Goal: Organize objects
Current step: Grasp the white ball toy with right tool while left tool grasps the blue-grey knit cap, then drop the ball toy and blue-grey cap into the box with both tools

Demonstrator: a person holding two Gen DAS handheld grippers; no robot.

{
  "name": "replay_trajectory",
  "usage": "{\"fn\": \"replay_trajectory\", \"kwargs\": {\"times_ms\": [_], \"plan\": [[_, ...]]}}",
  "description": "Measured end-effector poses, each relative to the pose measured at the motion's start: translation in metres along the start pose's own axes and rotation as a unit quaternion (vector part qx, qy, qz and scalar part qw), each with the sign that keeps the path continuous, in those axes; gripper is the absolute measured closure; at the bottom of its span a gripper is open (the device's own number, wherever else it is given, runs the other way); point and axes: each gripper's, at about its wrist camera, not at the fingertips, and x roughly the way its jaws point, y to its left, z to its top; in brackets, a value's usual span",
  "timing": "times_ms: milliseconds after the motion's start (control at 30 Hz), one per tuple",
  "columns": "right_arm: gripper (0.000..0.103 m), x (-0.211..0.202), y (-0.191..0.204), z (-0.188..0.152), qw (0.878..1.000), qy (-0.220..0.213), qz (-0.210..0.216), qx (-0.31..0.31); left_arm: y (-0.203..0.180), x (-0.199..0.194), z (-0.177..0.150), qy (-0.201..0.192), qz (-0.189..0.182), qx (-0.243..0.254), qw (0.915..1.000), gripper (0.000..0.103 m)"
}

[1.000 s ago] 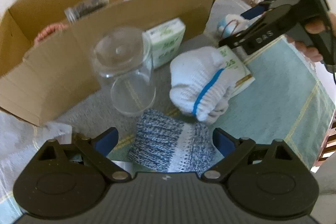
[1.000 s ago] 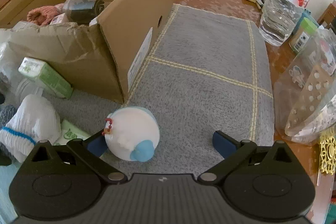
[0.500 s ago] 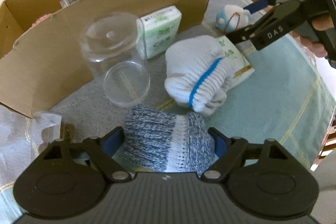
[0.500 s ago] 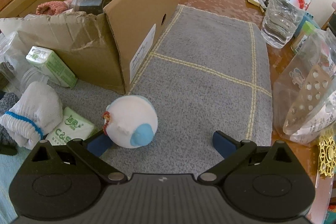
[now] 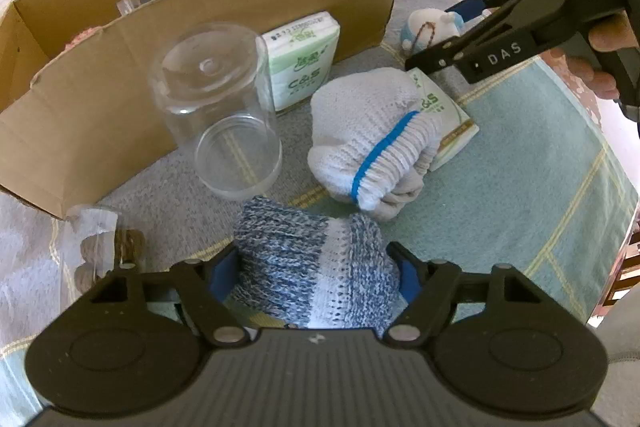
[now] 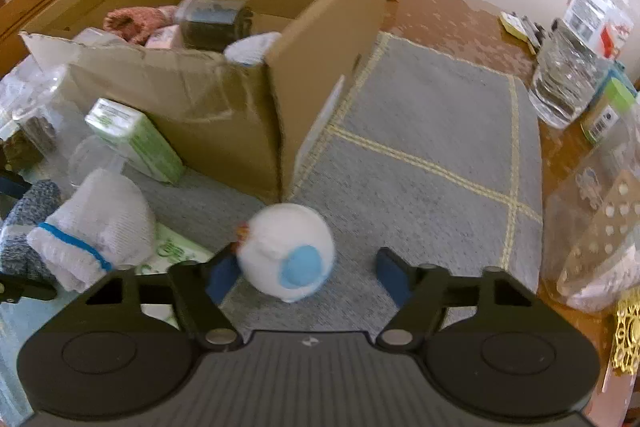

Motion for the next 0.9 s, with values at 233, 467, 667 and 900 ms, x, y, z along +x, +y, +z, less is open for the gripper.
{"fn": "replay_trajectory", "kwargs": {"times_ms": [233, 467, 667, 900], "plan": [[0.051, -0.008, 0.009, 0.004, 0.999, -0.01, 0.01, -0.032, -0.003, -0.002, 0.0, -0.001, 0.009, -0.005, 0.9999, 0.032], [0.051, -0.022, 0.011, 0.007, 0.999, -0.016, 0.014, -0.048, -0.004, -0.011, 0.001, 0.0, 0.01, -0.014, 0.9998, 0.033], [0.051, -0.045, 0.012, 0.013, 0.997, -0.017, 0.022, -0.068, 0.0, -0.036, -0.004, 0.005, 0.017, -0.016, 0.9997, 0.033], [0.051, -0.084, 0.017, 0.022, 0.994, -0.029, 0.029, -0.106, -0.007, -0.072, 0.018, 0.005, 0.011, -0.033, 0.9994, 0.033]]}}
